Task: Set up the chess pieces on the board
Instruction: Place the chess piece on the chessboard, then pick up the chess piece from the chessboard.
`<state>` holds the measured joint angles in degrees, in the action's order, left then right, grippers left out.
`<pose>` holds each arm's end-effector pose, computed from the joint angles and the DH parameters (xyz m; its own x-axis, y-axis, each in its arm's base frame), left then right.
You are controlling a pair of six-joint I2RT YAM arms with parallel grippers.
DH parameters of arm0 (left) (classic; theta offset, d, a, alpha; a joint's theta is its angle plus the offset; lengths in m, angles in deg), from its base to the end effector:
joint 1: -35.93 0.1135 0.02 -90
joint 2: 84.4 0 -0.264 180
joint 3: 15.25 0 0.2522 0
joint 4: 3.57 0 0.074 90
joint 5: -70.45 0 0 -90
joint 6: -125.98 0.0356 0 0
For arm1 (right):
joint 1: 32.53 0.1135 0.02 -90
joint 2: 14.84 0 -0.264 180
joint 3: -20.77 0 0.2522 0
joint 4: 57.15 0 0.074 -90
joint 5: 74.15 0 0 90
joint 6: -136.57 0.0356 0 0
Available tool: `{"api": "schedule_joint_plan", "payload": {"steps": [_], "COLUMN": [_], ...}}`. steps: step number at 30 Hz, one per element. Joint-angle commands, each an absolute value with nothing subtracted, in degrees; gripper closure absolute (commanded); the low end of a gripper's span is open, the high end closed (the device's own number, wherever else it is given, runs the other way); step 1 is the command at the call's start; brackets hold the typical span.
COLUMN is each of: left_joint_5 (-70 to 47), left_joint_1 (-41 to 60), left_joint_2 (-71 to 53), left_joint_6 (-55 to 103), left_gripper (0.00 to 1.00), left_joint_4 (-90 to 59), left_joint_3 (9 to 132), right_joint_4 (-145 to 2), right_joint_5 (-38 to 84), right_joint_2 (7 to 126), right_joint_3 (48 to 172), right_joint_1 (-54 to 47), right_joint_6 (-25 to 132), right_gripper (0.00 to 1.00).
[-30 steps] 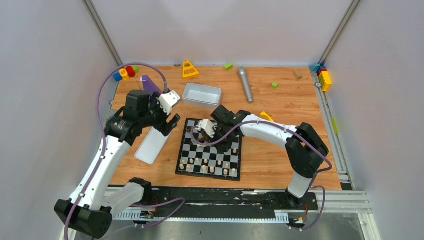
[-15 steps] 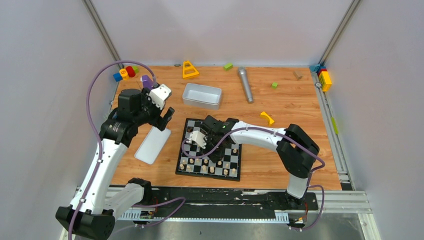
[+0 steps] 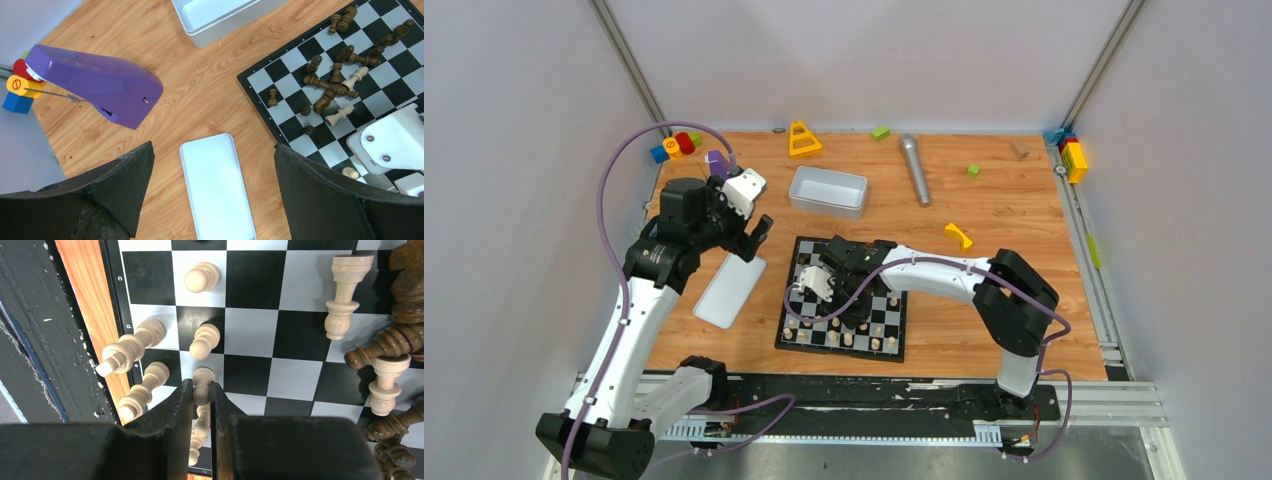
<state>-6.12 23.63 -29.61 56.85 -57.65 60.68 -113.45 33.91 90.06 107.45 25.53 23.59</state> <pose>0.1880 -0.0494 0.3611 -0.3548 0.4320 -0.8292 0.5608 0.8079 0.1810 0.1791 0.3081 0.1858 -0.1373 -0.9219 -0.3624 -0.9821 0.0791 0.1709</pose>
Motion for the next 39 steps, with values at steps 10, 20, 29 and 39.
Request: {"api": "schedule_joint_plan", "payload": {"steps": [10,20,29,39], "left_joint_5": [-4.8,-4.53,-3.19,1.26], "left_joint_1": [24.06,24.06,24.06,24.02], "left_joint_2": [-30.52,-30.52,-30.51,-30.41], "left_joint_6": [56.95,57.19,57.45,58.66], "left_gripper": [0.03,0.03,0.02,0.0], "left_joint_4": [-56.07,-55.91,-55.74,-56.18], "left_joint_3": [59.93,59.43,58.5,58.13], "right_joint_4": [-112.39,-113.04,-113.69,-112.57], "right_joint_5": [32.83,30.14,30.64,31.03], "right_joint_2": [90.71,85.13,78.06,75.29], "right_joint_3": [109.77,109.5,106.57,99.36], "right_joint_1": [26.32,25.56,19.11,8.78], "right_joint_6": [24.13,23.81,24.87,24.91], "right_gripper": [0.73,0.53,0.48,0.46]}}
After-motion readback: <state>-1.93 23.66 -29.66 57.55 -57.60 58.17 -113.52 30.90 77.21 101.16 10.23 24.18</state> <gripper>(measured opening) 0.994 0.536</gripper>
